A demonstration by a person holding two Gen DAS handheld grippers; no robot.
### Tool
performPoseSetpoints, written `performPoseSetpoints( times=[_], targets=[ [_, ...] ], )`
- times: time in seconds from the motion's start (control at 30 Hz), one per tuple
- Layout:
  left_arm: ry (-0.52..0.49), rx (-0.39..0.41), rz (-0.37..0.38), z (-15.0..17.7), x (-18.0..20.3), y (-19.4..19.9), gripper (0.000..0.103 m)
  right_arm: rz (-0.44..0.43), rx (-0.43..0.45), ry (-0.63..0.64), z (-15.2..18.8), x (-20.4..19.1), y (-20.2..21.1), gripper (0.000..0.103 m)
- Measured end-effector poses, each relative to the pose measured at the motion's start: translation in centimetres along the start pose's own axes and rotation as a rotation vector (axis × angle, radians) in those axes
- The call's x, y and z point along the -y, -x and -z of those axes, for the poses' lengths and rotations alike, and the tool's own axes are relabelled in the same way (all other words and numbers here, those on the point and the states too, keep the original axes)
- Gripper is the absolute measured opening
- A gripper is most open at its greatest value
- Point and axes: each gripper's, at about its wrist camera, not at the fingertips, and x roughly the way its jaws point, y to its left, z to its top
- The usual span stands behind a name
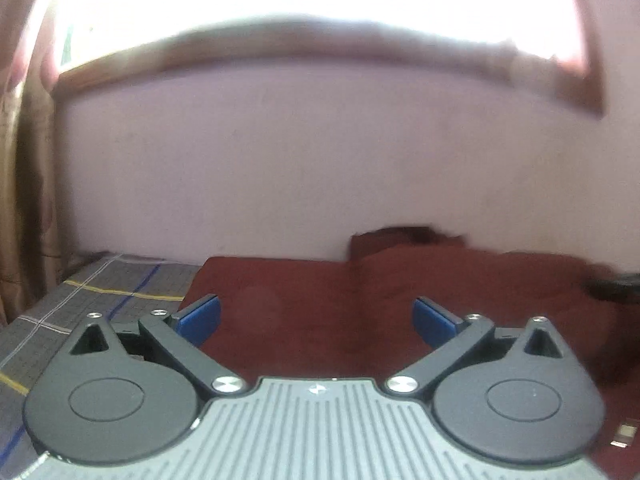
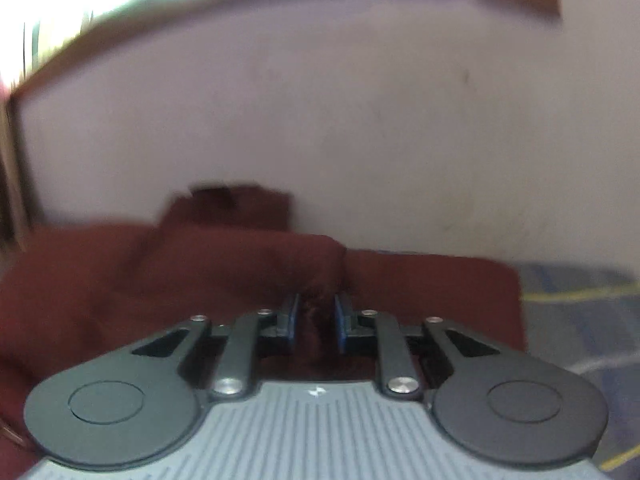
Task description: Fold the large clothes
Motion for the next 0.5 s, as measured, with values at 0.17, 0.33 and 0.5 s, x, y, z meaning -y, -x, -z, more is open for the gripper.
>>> performPoseSetpoints(
  times=[0.17, 0.33, 0.5],
  targets=[
    [0.191, -0.223, -0.025, 1.6, -3.1, -6.1, 0.097, 0.047, -0.113, -0.004, 2.7, 2.0, -2.6, 0.007],
    [0.170, -0.261, -0.046, 2.6, -2.7, -7.5, 0.103, -0.023, -0.102, -0.075, 4.3, 3.7, -3.5, 0.007],
    [0.165, -0.249, -0.048, 2.9, -2.3, -7.5, 0.103, 0.068, 0.058, -0.187, 1.7, 4.4, 0.4, 0.008]
  ],
)
